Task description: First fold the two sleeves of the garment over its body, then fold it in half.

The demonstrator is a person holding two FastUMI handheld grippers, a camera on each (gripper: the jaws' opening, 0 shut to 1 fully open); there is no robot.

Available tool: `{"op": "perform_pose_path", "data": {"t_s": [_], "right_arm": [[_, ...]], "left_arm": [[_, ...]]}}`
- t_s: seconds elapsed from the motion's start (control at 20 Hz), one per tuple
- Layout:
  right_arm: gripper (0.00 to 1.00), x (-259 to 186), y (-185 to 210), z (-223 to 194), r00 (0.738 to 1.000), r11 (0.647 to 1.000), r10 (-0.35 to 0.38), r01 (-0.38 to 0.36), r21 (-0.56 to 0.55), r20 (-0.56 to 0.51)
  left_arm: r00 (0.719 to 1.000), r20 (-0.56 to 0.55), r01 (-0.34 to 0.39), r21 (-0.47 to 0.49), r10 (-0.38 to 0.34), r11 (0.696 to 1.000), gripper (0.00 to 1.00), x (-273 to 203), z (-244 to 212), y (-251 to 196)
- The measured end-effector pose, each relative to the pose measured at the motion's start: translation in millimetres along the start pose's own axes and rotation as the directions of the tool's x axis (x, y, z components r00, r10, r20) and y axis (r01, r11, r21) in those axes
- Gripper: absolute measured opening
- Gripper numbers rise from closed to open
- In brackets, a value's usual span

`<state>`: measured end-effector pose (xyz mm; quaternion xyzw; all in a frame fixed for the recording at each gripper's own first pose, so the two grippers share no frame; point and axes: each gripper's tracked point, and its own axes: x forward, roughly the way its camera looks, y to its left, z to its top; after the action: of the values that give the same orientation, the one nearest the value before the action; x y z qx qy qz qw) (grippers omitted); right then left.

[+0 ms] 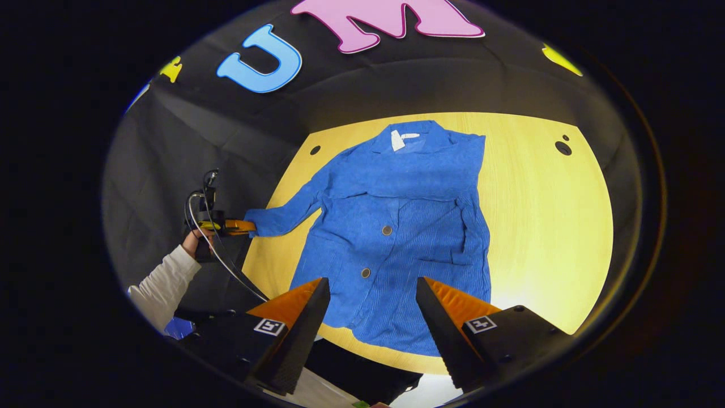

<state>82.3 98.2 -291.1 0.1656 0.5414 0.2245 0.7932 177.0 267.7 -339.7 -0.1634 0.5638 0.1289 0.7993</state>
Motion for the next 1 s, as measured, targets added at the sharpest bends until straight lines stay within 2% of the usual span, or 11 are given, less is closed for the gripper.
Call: {"op": "perform_pose_path", "data": {"t_s": [0.3, 0.4, 0.5, 0.6, 0.75, 0.85, 1.0], "right_arm": [[0.98, -23.5, -24.8, 22.7, 0.999, 0.999, 0.0, 0.001, -0.032, 0.044], [0.98, -33.8, -33.7, 24.8, 0.998, 1.0, 0.0, 0.002, -0.024, 0.055], [0.98, -44.3, -42.7, 24.9, 0.998, 1.0, 0.0, 0.001, -0.018, 0.066], [0.98, -57.2, -56.0, 24.0, 0.997, 1.0, -0.013, 0.015, -0.019, 0.076], [0.98, -77.2, -80.6, 19.1, 0.995, 0.999, -0.046, 0.046, -0.002, 0.09], [0.98, -87.2, -98.6, 16.8, 0.993, 0.998, -0.066, 0.065, 0.017, 0.096], [0.98, -94.0, -127.5, 12.1, 0.99, 0.994, -0.102, 0.097, 0.053, 0.095]], "left_arm": [[0.989, 0.132, 0.037, 0.175, -0.061, 0.984, 0.0, -63.4, 37.6, -101.3], [0.983, 0.151, 0.064, 0.244, -0.103, 0.968, 0.0, -80.8, 40.8, -147.3], [0.979, 0.176, 0.043, 0.332, -0.107, 0.942, 0.0, -87.7, 46.0, -188.0], [0.976, 0.186, 0.025, 0.412, -0.111, 0.911, 0.0, -85.0, 50.4, -229.8], [0.978, 0.152, 0.053, 0.471, -0.141, 0.88, 0.0, -71.4, 42.4, -296.5], [0.981, 0.14, 0.046, 0.507, -0.135, 0.861, 0.0, -52.6, 39.3, -330.1], [0.981, 0.078, 0.114, 0.511, -0.179, 0.852, 0.0, -26.8, 20.3, -387.3]]}}
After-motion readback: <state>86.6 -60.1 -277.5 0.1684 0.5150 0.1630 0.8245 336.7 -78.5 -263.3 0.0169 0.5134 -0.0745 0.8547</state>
